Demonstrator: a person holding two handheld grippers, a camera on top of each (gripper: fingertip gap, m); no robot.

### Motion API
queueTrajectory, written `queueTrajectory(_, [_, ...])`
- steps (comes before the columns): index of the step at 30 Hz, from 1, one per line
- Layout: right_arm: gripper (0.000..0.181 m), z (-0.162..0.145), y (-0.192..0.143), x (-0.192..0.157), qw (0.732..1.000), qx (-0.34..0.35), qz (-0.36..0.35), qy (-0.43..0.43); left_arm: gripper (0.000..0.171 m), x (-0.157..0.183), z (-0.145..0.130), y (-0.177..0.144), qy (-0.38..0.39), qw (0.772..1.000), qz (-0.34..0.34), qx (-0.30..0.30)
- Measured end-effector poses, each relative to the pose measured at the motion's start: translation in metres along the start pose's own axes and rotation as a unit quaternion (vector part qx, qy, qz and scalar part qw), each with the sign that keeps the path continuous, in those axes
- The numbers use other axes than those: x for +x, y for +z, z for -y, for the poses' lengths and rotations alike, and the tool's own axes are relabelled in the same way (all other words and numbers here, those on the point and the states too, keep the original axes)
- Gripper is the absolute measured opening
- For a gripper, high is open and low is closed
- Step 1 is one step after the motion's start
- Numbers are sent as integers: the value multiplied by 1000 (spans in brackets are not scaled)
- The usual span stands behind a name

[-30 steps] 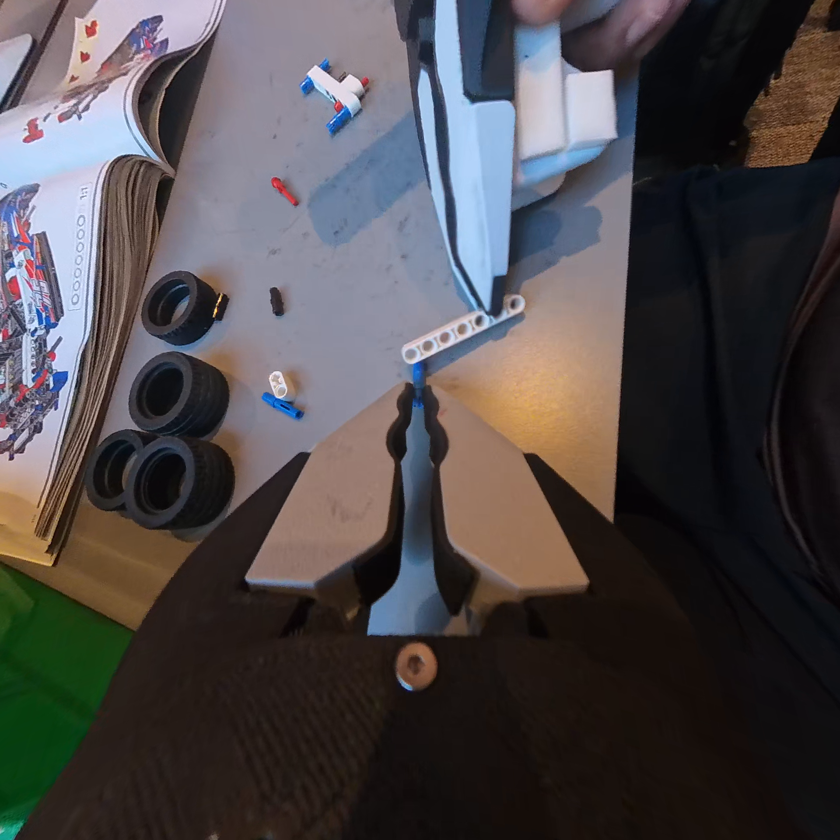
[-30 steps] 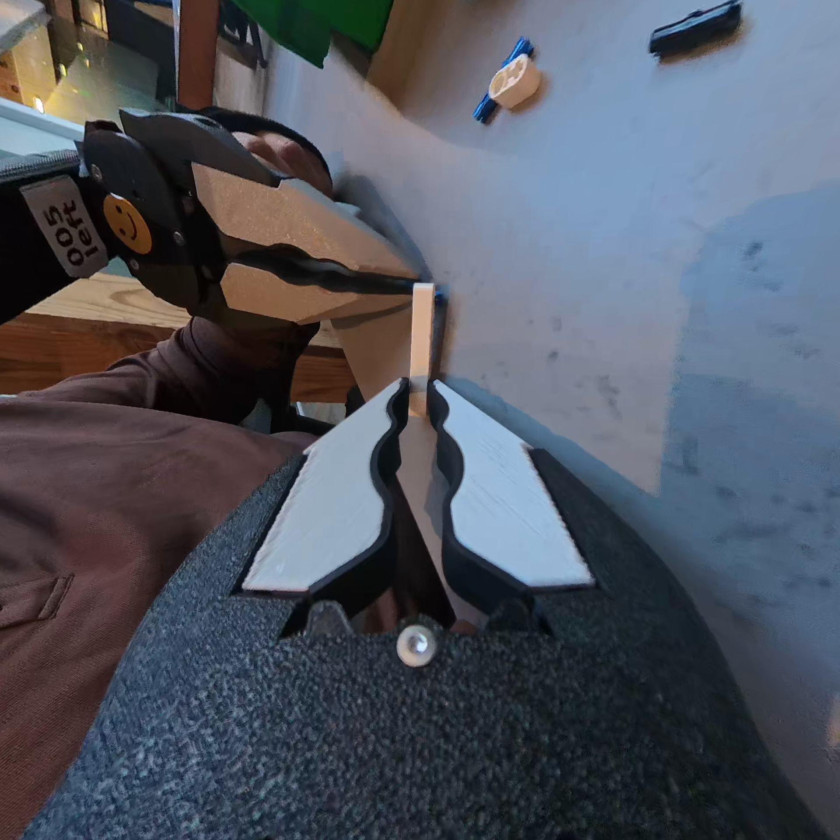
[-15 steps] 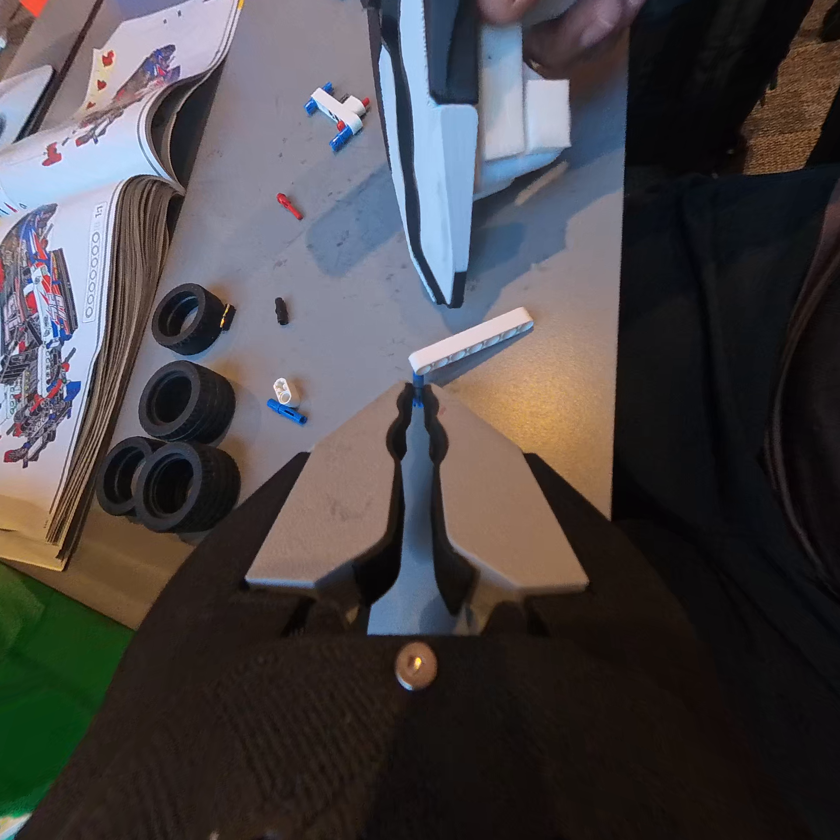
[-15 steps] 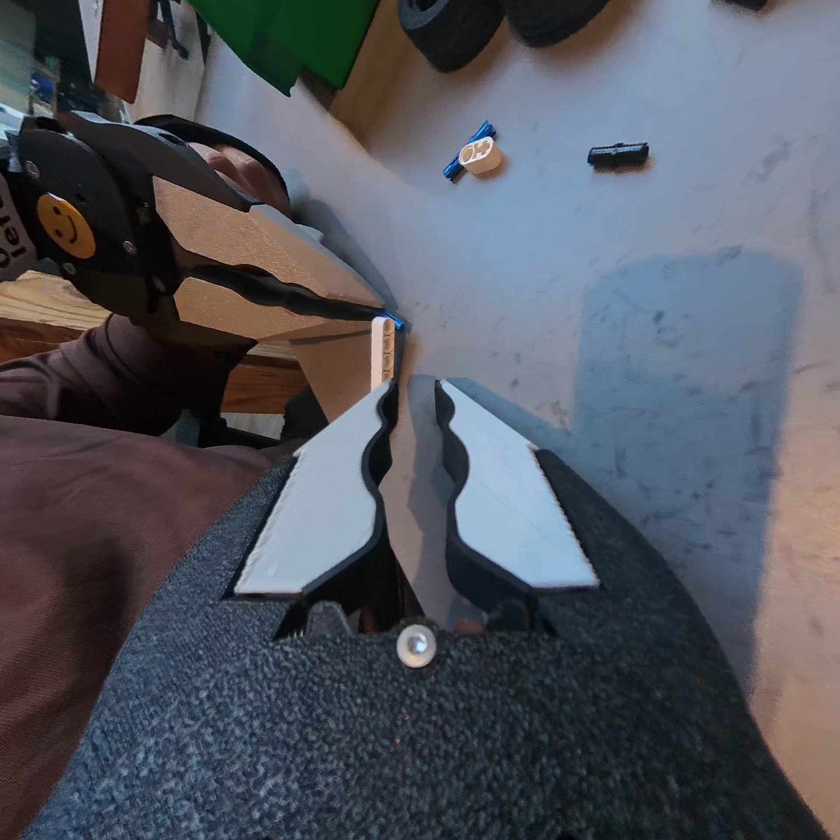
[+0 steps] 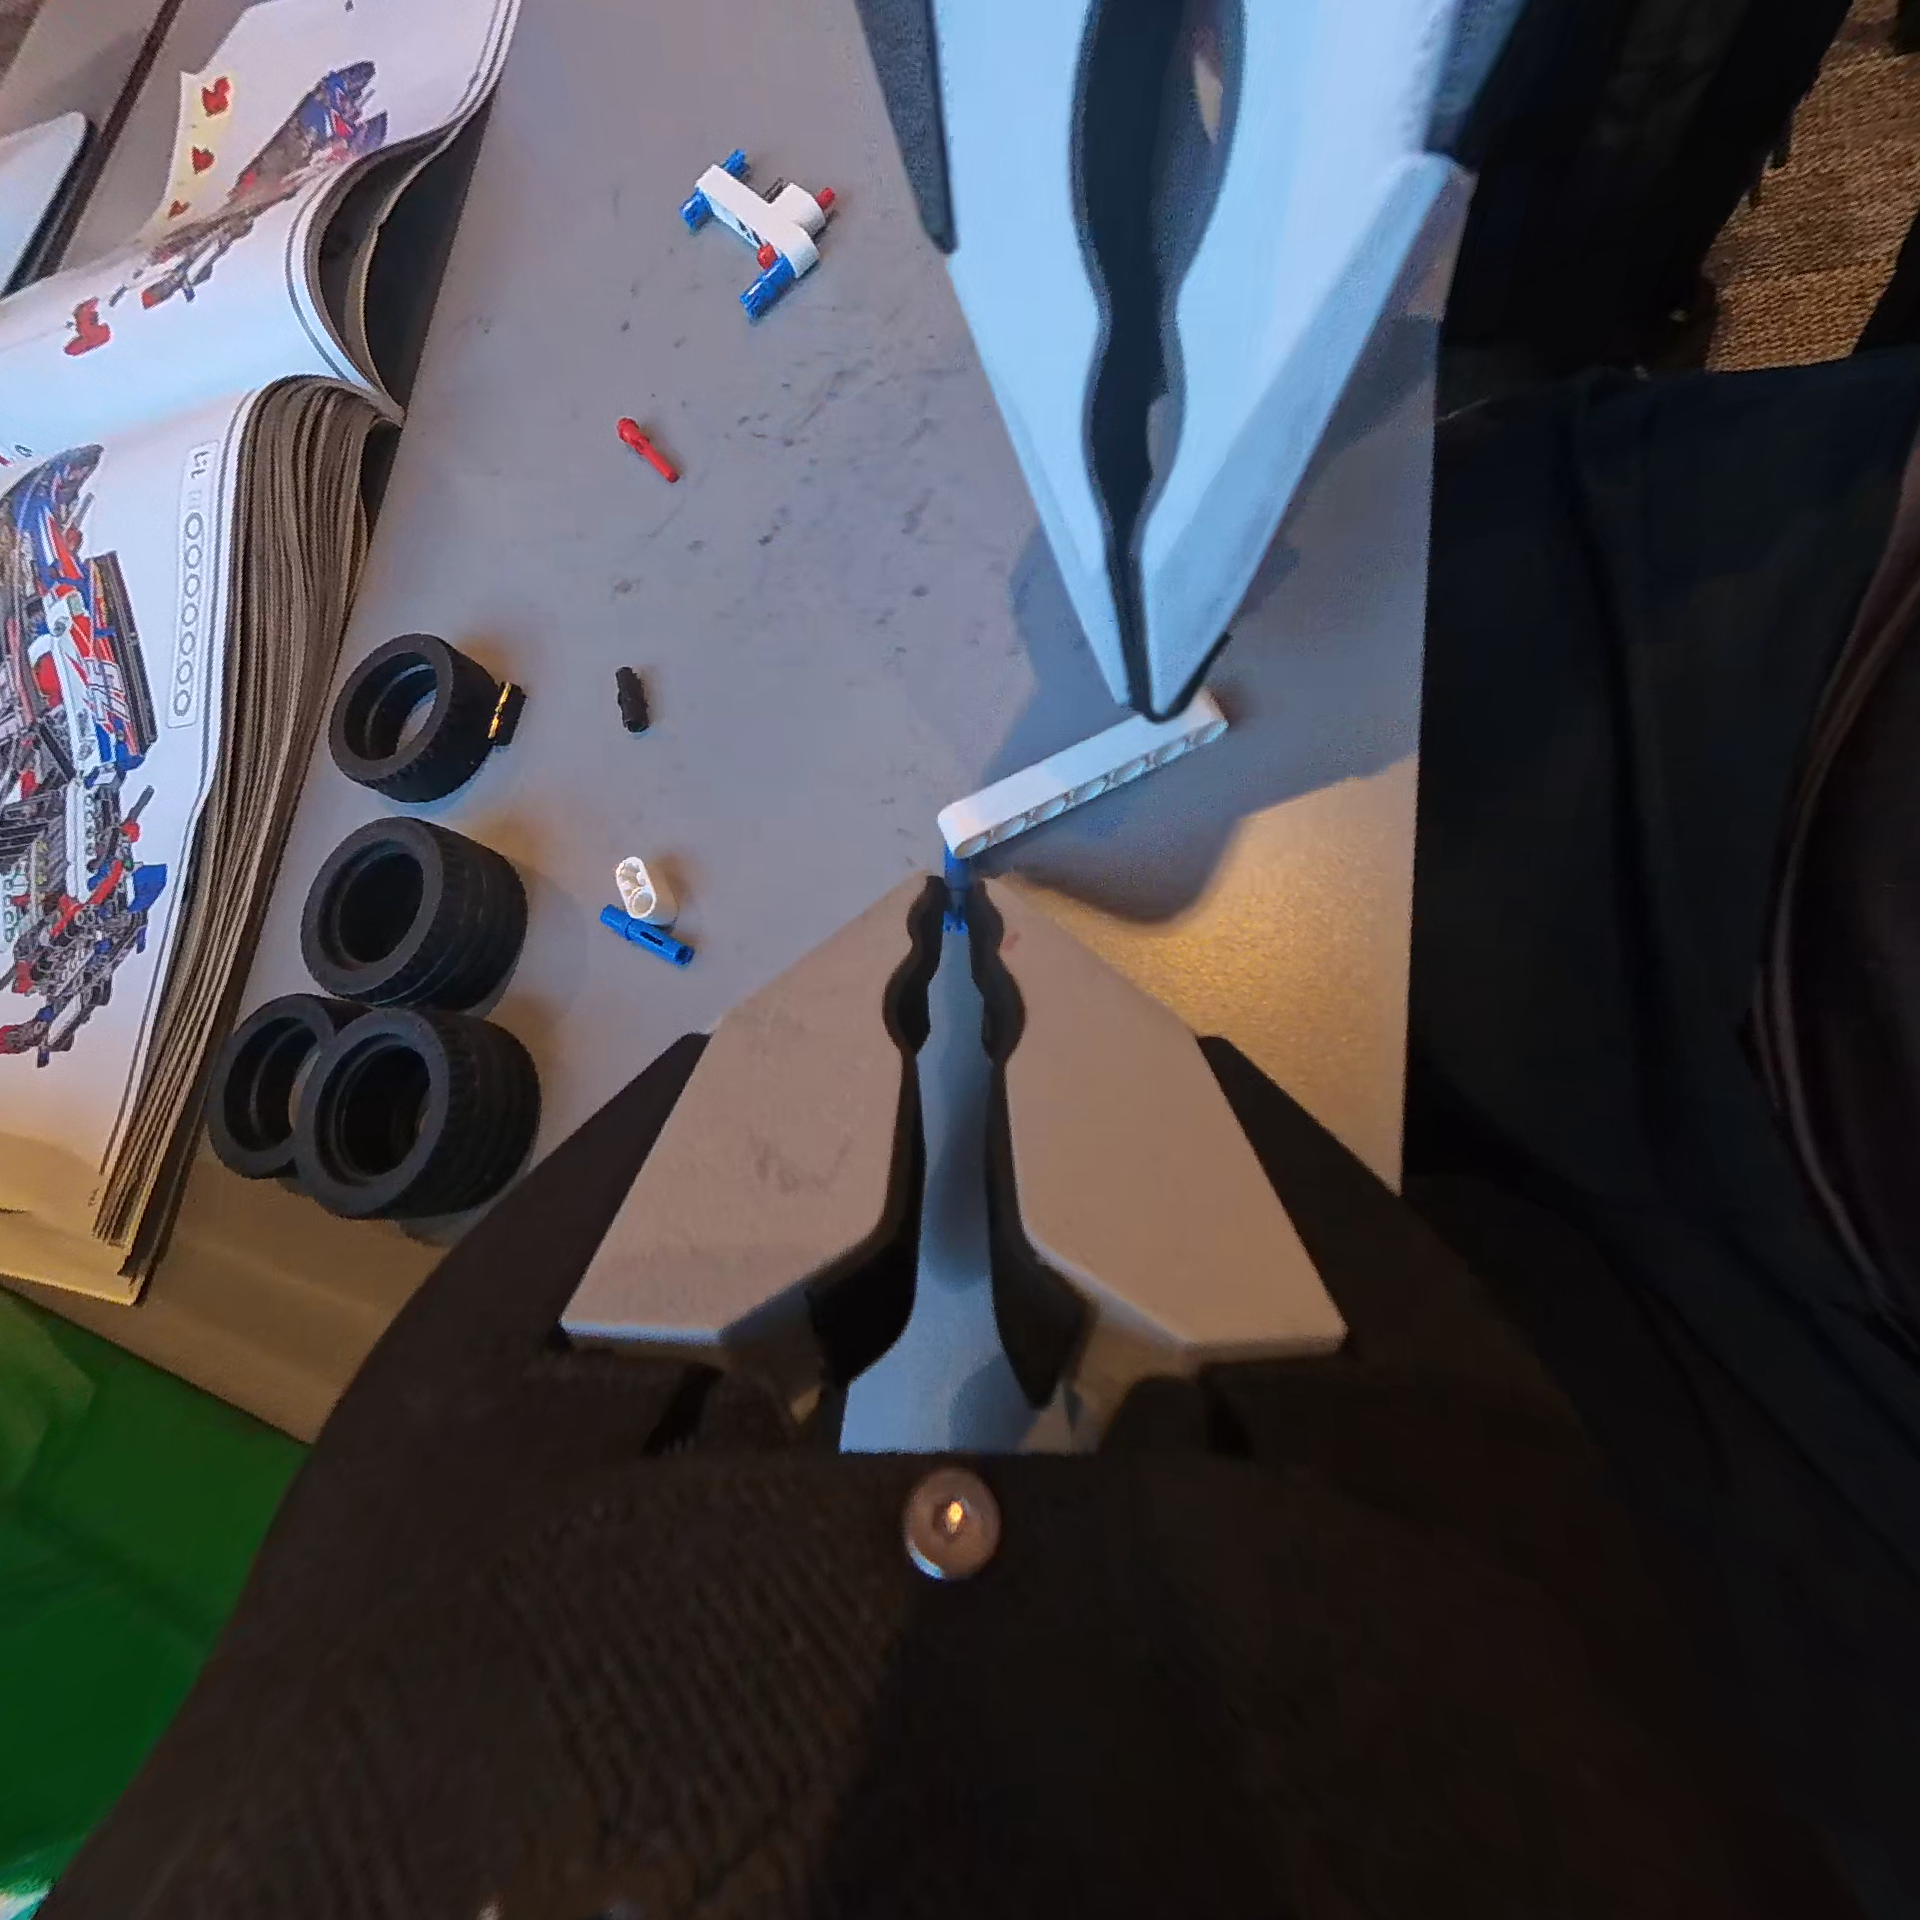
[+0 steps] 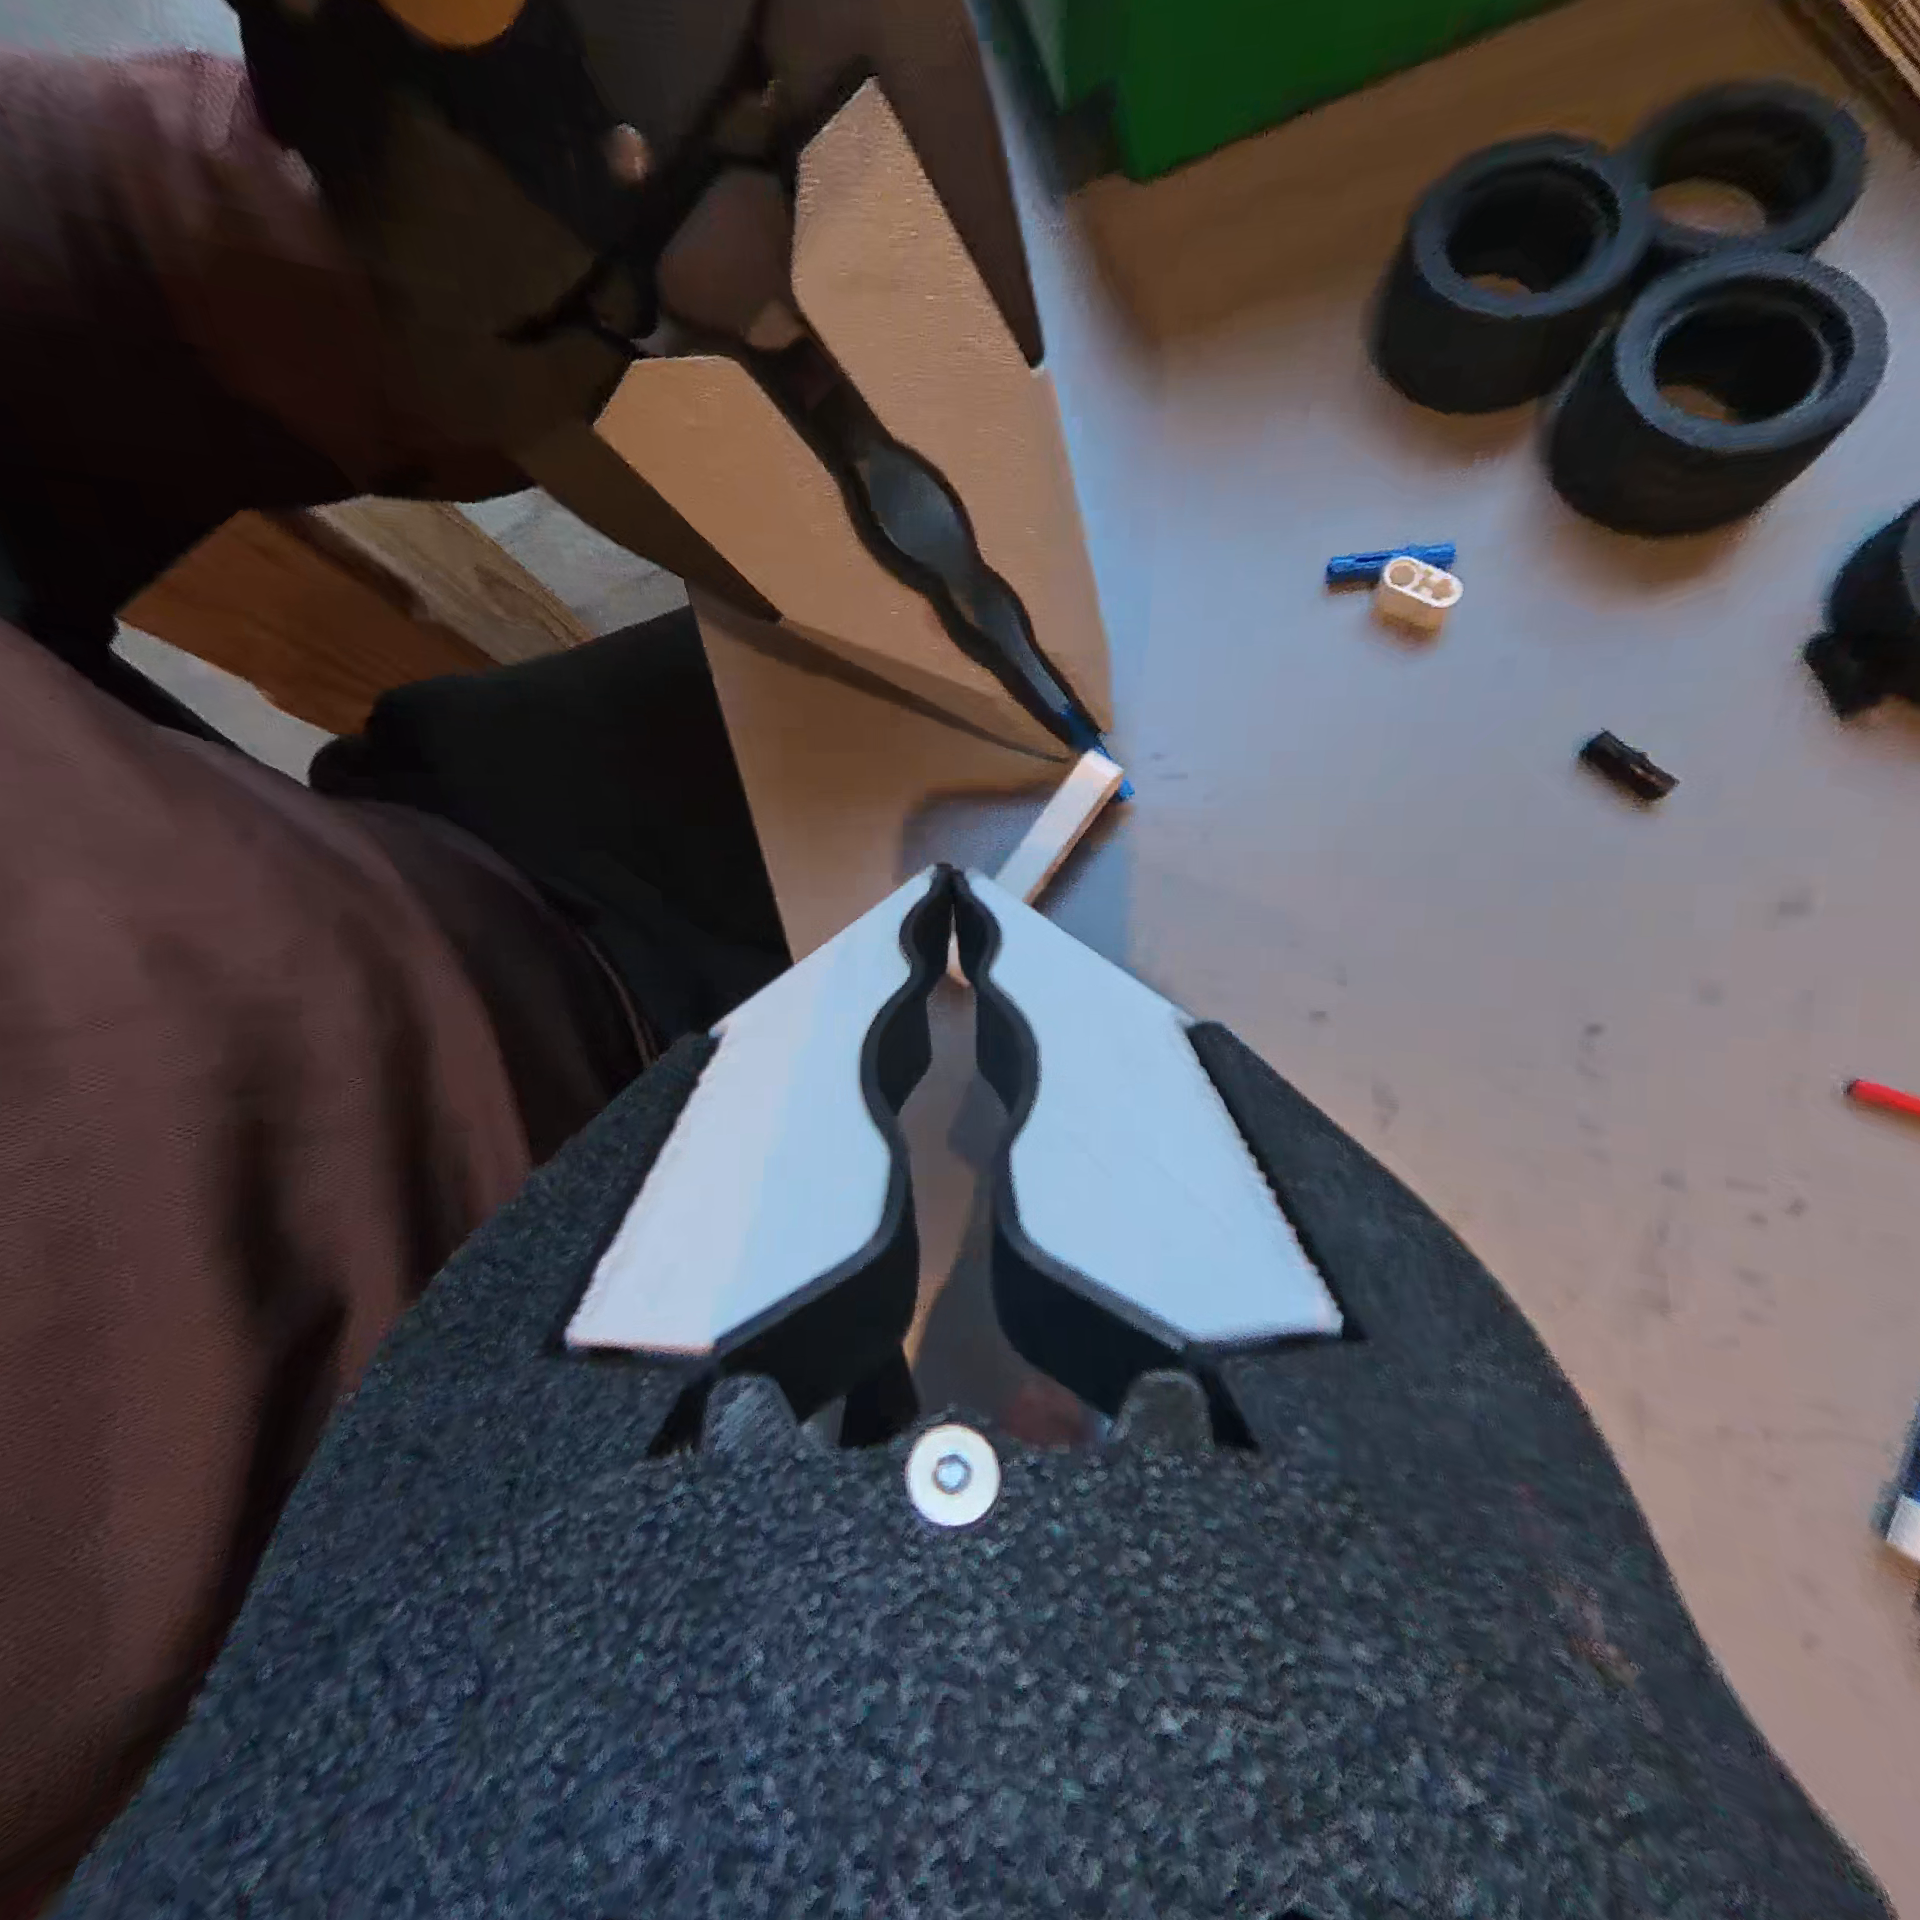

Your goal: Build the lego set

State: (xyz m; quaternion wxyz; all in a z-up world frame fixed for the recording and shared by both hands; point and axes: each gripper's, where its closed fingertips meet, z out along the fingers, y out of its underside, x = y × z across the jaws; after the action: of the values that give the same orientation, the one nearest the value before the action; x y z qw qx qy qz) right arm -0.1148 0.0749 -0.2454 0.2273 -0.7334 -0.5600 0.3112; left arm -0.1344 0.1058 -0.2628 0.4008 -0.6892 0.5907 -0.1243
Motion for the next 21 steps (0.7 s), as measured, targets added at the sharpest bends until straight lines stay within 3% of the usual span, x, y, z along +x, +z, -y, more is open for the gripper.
queueTrajectory(4, [29,0,3,8,998,-3,-61,3,1,0,0,0,-3,1000,-2,1])
queueTrajectory(9, [23,3,2,15,988,5,-151,-32,1,0,0,0,-2,1000,-3,0])
queueTrajectory(21, [12,-8,15,15,981,-21,-190,-44,1,0,-1,0,-3,1000,-3,-2])
